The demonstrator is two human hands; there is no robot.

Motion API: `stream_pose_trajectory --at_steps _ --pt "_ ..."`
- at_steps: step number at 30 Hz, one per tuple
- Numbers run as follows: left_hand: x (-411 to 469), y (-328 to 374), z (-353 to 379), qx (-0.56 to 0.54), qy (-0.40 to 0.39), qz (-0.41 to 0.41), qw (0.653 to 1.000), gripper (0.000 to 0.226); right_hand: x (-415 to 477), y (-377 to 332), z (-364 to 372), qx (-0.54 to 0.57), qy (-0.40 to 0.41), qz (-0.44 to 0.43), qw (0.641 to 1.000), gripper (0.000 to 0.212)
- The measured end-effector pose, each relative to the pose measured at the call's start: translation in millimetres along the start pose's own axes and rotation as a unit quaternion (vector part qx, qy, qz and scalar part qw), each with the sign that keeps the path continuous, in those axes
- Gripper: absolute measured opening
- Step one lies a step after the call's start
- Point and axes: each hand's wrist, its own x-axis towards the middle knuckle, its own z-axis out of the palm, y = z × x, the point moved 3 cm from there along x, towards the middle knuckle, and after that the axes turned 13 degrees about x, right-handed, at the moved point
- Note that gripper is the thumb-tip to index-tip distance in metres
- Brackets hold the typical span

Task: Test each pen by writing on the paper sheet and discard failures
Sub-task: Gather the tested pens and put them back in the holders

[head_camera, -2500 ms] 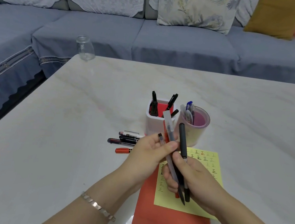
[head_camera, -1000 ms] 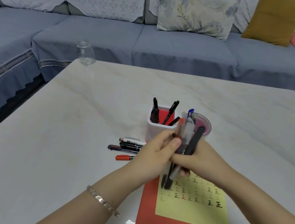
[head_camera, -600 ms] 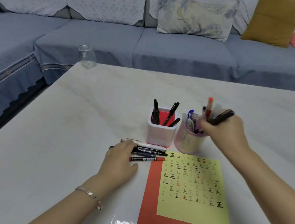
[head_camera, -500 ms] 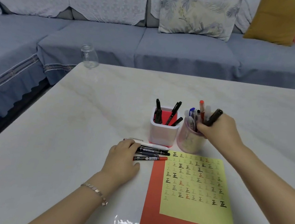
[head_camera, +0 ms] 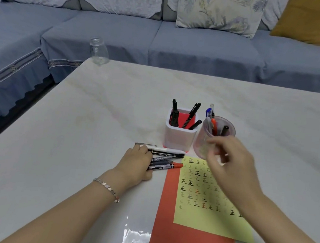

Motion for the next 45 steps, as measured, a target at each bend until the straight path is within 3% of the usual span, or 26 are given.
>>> stream_pose_trajectory --at_steps 5,8,11,13,16,17,19,21,23,24,26,28,30,33,35,38,41,43,45 --pt "-19 5 -9 -0.025 0.004 0.025 0.999 0.017 -10 -5 52 -0.085 -0.174 -0.13 0.972 0.024" --pt "-31 7 -23 -0.155 0.036 0.028 0.987 0.025 -12 -4 76 -0.154 -0.282 -0.188 0.928 0.046" --pt "-41 6 -42 -0.302 0.049 0.032 0.951 0.025 -12 -6 79 -0.155 -0.341 -0.149 0.915 0.049" --pt "-46 3 -51 -0.308 0.06 0.012 0.95 0.022 -12 -7 70 -0.114 -0.36 -0.071 0.923 0.045" --pt "-46 -3 -57 -0.293 0.129 -0.072 0.945 0.044 -13 -2 57 -0.023 -0.352 0.032 0.935 0.014" --pt "-46 -4 -59 -0.328 0.166 -0.094 0.925 0.052 -14 0 53 0.03 -0.335 0.077 0.938 0.004" --pt "-46 -2 -58 -0.452 0.208 -0.124 0.858 0.068 -18 8 46 0.144 -0.305 0.184 0.923 0.012" --pt "-44 9 -55 -0.659 0.145 -0.119 0.729 0.08 -23 5 41 0.263 -0.298 0.26 0.88 0.013" --pt "-41 27 -54 -0.808 0.067 -0.069 0.581 0.068 -29 0 40 0.351 -0.309 0.3 0.831 0.016" --pt "-41 36 -55 -0.833 0.043 -0.042 0.551 0.056 -31 -4 41 0.373 -0.316 0.309 0.815 0.016" --pt "-41 52 -59 -0.833 0.025 -0.007 0.553 0.034 -35 -10 43 0.405 -0.321 0.321 0.794 0.018" --pt "-41 62 -60 -0.817 0.019 -0.018 0.576 0.028 -36 -16 43 0.417 -0.314 0.333 0.785 0.025" --pt "-39 66 -60 -0.796 0.025 -0.039 0.603 0.037 -36 -16 42 0.373 -0.314 0.314 0.815 0.035" --pt "-39 70 -61 -0.761 0.031 -0.08 0.643 0.037 -34 -15 41 0.228 -0.304 0.257 0.889 0.043" --pt "-38 72 -61 -0.769 0.053 -0.106 0.628 0.033 -31 -17 37 0.145 -0.269 0.209 0.929 0.033" --pt "-34 72 -63 -0.802 0.076 -0.155 0.572 0.031 -29 -21 35 0.034 -0.232 0.142 0.962 0.024" --pt "-29 72 -70 -0.816 0.095 -0.154 0.549 0.027 -32 -19 34 0.029 -0.199 0.157 0.967 0.006" --pt "-27 72 -75 -0.822 0.099 -0.143 0.542 0.023 -33 -17 32 0.039 -0.184 0.166 0.968 0.012" --pt "-27 73 -78 -0.815 0.102 -0.132 0.556 0.02 -31 -15 28 0.069 -0.174 0.176 0.967 0.015"
